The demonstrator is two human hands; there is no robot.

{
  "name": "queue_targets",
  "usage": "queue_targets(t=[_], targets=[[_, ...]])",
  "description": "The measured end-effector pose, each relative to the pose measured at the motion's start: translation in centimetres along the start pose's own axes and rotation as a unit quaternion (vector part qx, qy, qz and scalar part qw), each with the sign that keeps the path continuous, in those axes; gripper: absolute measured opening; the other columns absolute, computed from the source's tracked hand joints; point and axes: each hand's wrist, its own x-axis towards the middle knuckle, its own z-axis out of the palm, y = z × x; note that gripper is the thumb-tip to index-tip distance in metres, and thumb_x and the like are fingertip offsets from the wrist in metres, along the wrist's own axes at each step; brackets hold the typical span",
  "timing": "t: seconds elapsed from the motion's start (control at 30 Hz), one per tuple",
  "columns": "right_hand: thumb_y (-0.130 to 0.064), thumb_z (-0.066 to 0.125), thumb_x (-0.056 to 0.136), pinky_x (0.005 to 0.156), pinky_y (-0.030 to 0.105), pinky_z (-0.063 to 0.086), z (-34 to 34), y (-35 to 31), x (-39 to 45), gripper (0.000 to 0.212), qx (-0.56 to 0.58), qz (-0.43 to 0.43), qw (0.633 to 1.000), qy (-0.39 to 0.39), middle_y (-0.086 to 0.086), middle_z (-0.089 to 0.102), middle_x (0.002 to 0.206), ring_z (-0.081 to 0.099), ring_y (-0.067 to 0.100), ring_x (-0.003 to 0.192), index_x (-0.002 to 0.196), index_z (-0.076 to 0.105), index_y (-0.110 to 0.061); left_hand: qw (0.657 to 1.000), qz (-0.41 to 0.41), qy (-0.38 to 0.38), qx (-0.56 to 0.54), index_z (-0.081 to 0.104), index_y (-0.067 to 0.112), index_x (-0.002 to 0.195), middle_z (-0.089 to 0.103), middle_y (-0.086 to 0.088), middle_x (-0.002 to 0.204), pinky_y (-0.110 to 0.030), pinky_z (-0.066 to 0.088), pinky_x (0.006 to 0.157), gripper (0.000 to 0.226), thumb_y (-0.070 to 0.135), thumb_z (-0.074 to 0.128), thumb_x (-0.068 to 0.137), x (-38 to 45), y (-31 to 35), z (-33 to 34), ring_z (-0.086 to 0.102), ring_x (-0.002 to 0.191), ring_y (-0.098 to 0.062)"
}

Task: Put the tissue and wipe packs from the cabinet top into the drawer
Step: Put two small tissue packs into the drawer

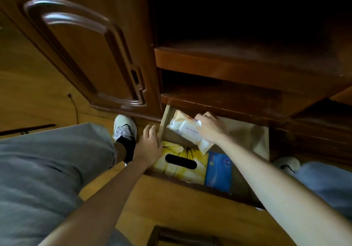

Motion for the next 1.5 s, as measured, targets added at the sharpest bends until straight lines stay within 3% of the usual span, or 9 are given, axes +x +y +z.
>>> queue_targets(t=[0.17,0.43,0.53,0.7,0.87,1.1,1.2,1.33,1.5], targets=[[-0.008,0.052,0.098,0.086,0.041,0.040,3.7,-2.0,4.8,0.041,-0.138,-0.024,0.989,-0.057,0.010,0.054,0.131,0.055,0.034,0.116,0.131,0.060,-0.031,0.993,-0.038,-0.026,0.107,0.041,0.025,0.138,0.070,-0.004,0.109,-0.036,0.041,0.057,0.041,0.042,0.020,0.107,-1.1,-1.9,2.8,0.068,0.088,-0.034],[-0.022,0.060,0.100,0.080,0.037,0.043,8.5,-0.7,7.0,0.030,-0.099,-0.018,0.990,-0.098,0.010,0.054,0.139,0.060,0.034,0.115,0.130,0.059,-0.025,0.994,-0.038,0.074,0.069,0.042,0.025,0.104,0.066,0.000,0.072,-0.032,0.036,0.046,0.034,0.048,0.017,0.105,-1.2,-2.2,4.1,0.066,0.063,-0.032],[-0.023,0.061,0.100,0.099,0.042,0.047,9.7,0.3,7.0,0.047,-0.023,0.020,0.992,-0.119,0.010,0.036,0.163,0.050,0.037,0.136,0.145,0.050,-0.030,0.993,-0.033,0.092,0.070,0.046,0.024,0.101,0.066,0.000,0.069,-0.031,0.037,0.044,0.038,0.048,0.016,0.105,-1.3,-2.2,4.4,0.066,0.060,-0.032],[-0.004,0.055,0.099,0.065,0.032,0.054,9.6,2.1,6.1,0.054,0.076,0.009,0.996,0.048,-0.001,0.048,0.152,0.065,0.027,0.104,0.146,0.049,-0.031,0.993,-0.037,0.098,0.060,0.045,0.024,0.100,0.068,-0.001,0.073,-0.033,0.041,0.047,0.039,0.049,0.015,0.105,-1.2,-2.4,4.7,0.068,0.064,-0.031],[-0.005,0.051,0.101,0.111,0.046,0.036,9.4,2.9,4.7,0.049,0.051,0.041,0.991,-0.119,0.016,0.033,0.160,0.039,0.040,0.141,0.148,0.052,-0.021,0.994,-0.033,0.084,0.057,0.044,0.025,0.101,0.069,-0.002,0.080,-0.035,0.041,0.051,0.035,0.046,0.017,0.107,-1.3,-2.5,4.8,0.068,0.073,-0.033],[0.007,0.050,0.097,0.119,0.051,0.032,6.7,1.1,2.9,0.071,0.128,0.077,0.976,-0.158,0.012,0.014,0.168,0.025,0.037,0.151,0.159,0.032,-0.023,0.997,-0.030,0.046,0.046,0.045,0.021,0.113,0.066,-0.008,0.103,-0.040,0.048,0.063,0.037,0.043,0.016,0.106,-1.4,-2.1,4.1,0.066,0.093,-0.036],[-0.011,0.059,0.097,0.089,0.040,0.052,4.0,3.4,0.0,0.060,0.156,0.079,0.983,-0.052,0.003,0.043,0.151,0.057,0.031,0.121,0.149,0.039,-0.032,0.995,-0.053,0.049,0.062,0.035,0.021,0.146,0.053,-0.013,0.129,-0.050,0.053,0.077,0.045,0.041,0.024,0.107,-1.3,-1.4,3.5,0.057,0.112,-0.040],[-0.042,0.056,0.096,0.073,0.036,0.053,1.9,8.5,-5.0,0.042,0.287,0.201,0.936,-0.032,0.003,0.054,0.117,0.063,0.027,0.095,0.133,0.046,-0.024,0.989,0.019,0.069,0.128,0.016,0.022,0.160,0.033,-0.016,0.155,-0.052,0.038,0.106,0.081,0.024,0.061,0.092,-1.4,1.5,3.0,0.035,0.137,-0.039],[-0.027,0.053,0.094,0.099,0.050,0.049,2.2,12.6,-9.9,0.020,0.351,0.229,0.903,-0.091,0.012,0.049,0.106,0.052,0.027,0.096,0.111,0.053,-0.016,0.978,0.140,0.029,0.149,0.034,0.022,0.154,0.034,-0.014,0.155,-0.048,0.035,0.111,0.067,0.023,0.059,0.091,-2.5,6.3,3.4,0.034,0.138,-0.034]])
